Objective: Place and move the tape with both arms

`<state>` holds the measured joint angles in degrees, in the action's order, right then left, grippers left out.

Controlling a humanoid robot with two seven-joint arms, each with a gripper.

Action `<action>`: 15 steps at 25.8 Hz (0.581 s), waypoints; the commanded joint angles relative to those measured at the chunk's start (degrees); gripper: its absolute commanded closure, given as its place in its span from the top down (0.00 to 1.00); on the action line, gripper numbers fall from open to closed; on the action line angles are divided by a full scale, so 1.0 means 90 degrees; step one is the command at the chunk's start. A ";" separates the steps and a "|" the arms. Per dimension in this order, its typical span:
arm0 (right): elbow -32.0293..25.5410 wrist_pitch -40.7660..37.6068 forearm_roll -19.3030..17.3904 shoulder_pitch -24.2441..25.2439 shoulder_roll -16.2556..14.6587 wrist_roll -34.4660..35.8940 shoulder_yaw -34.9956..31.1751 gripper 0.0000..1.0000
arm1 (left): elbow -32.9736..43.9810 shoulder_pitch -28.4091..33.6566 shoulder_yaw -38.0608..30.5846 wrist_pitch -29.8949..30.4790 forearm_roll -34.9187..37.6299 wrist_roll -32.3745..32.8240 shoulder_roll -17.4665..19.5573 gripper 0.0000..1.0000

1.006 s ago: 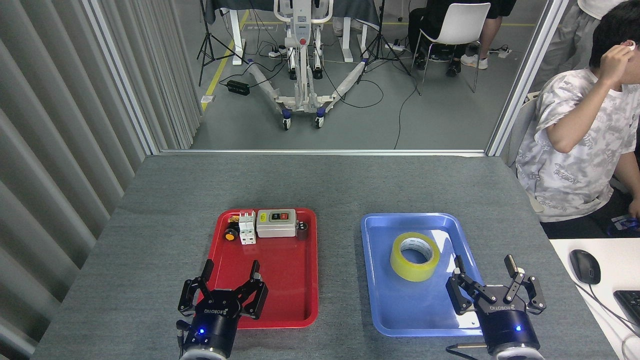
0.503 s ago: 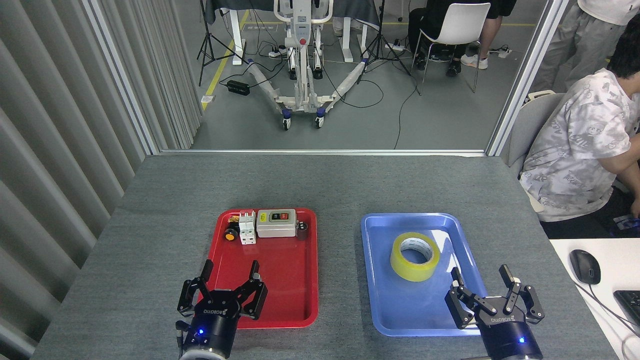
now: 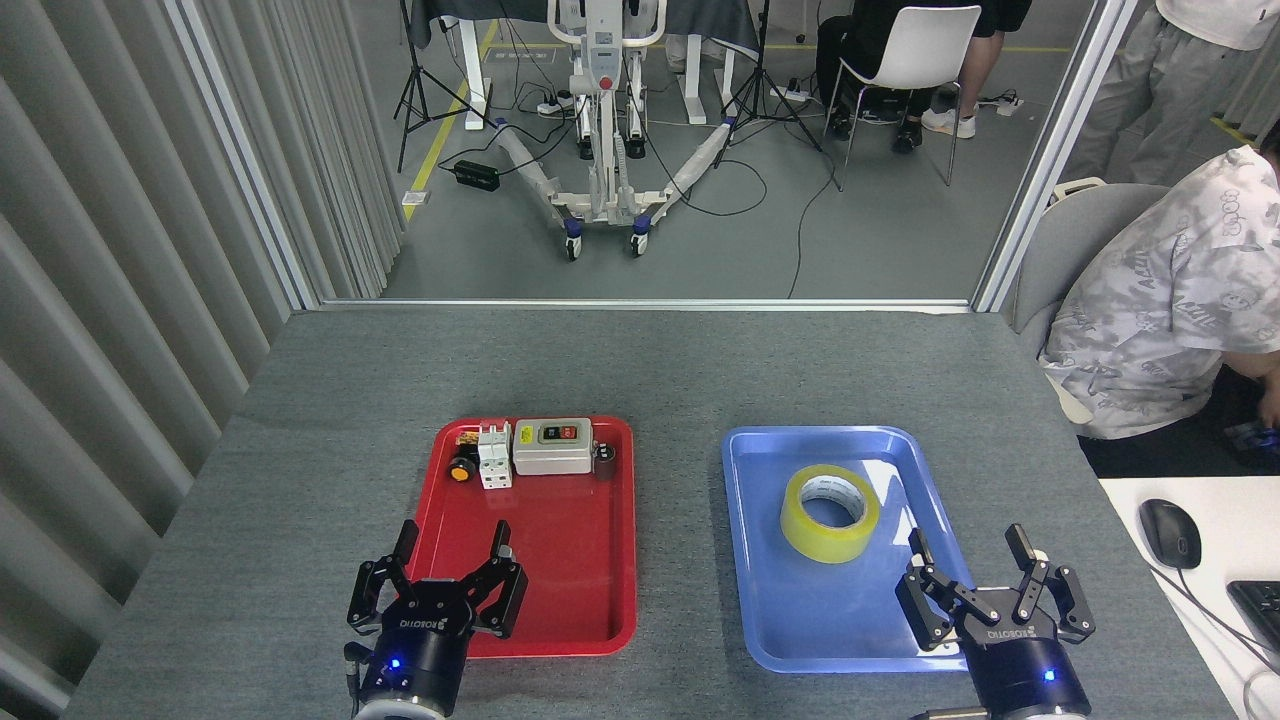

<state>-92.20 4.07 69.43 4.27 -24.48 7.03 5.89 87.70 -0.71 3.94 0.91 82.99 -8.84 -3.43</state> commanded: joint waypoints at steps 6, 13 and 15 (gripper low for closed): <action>0.0010 -0.0042 0.0001 0.0014 0.0035 0.0000 -0.0195 1.00 | -0.0028 0.0000 -0.0017 0.0006 -0.0002 -0.0004 0.0000 0.99; 0.0020 -0.0013 -0.0009 0.0014 0.0035 0.0000 -0.0215 1.00 | 0.0002 0.0010 -0.0027 0.0006 -0.0002 -0.0004 0.0000 0.99; 0.0029 -0.0003 0.0001 0.0014 0.0025 0.0000 -0.0215 1.00 | 0.0002 0.0000 -0.0037 -0.0003 -0.0002 -0.0004 -0.0010 0.99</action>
<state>-91.99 3.79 69.38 4.40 -24.19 7.05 4.00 87.62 -0.69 3.67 0.93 82.97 -8.88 -3.45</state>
